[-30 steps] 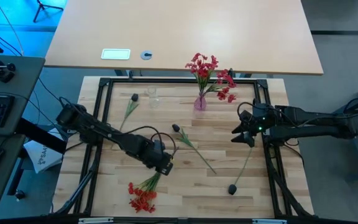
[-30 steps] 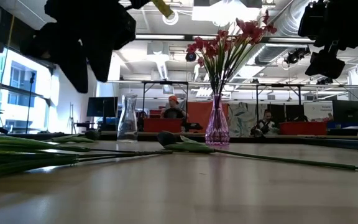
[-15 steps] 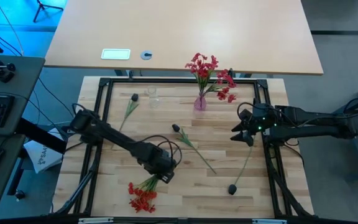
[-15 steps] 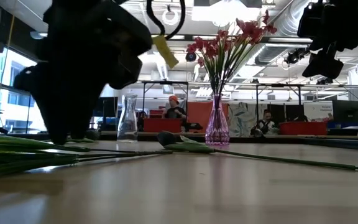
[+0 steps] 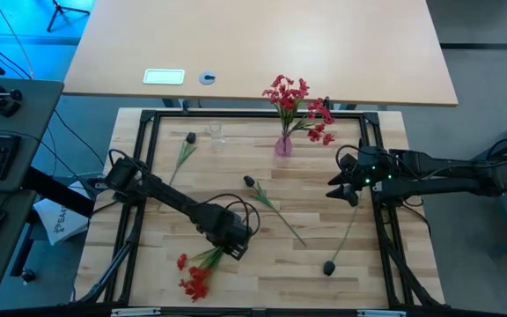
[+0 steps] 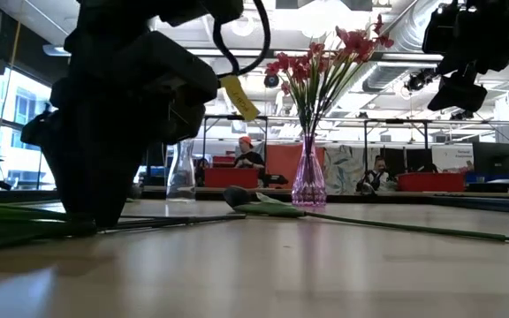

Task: Sort flowers into vase by color
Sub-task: Put the red flowers into the purple vase

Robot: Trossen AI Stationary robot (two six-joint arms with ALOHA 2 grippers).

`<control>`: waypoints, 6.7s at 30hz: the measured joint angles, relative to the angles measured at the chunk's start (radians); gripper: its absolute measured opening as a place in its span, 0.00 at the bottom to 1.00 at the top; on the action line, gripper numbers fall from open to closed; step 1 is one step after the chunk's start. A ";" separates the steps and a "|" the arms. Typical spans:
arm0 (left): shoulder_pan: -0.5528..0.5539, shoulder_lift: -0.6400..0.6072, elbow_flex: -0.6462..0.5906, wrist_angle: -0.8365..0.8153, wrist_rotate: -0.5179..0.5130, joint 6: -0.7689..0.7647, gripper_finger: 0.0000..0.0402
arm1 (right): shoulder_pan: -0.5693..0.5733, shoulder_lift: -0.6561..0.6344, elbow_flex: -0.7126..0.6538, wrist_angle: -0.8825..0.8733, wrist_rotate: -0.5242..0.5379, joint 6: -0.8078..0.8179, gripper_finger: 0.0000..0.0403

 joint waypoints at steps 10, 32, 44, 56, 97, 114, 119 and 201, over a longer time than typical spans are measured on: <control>0.002 -0.061 -0.004 -0.015 -0.059 0.000 0.35 | 0.000 0.000 0.000 0.000 0.000 0.000 0.70; 0.119 -0.029 -0.003 -0.029 0.028 0.209 0.35 | -0.001 0.000 0.000 0.036 0.048 0.019 0.70; 0.047 0.002 -0.002 -0.017 -0.003 0.144 0.35 | -0.001 0.000 0.000 0.037 0.051 -0.005 0.70; 0.041 0.030 0.000 0.008 -0.006 0.137 0.28 | -0.001 0.000 0.000 0.038 0.051 -0.001 0.70; 0.166 -0.742 -0.234 0.354 -0.209 0.420 0.00 | 0.212 0.647 0.316 1.123 0.150 0.070 0.56; 0.197 -0.949 -0.623 1.217 -0.020 -0.276 0.00 | 0.337 0.996 1.239 -0.014 0.638 -0.984 0.50; 0.267 -0.940 -0.625 1.194 -0.002 -0.419 0.00 | 0.374 1.118 1.384 -0.060 0.833 -1.348 0.50; 0.351 -0.879 -0.533 1.273 0.093 -0.164 0.39 | 0.340 1.199 1.419 0.041 0.696 -1.536 0.00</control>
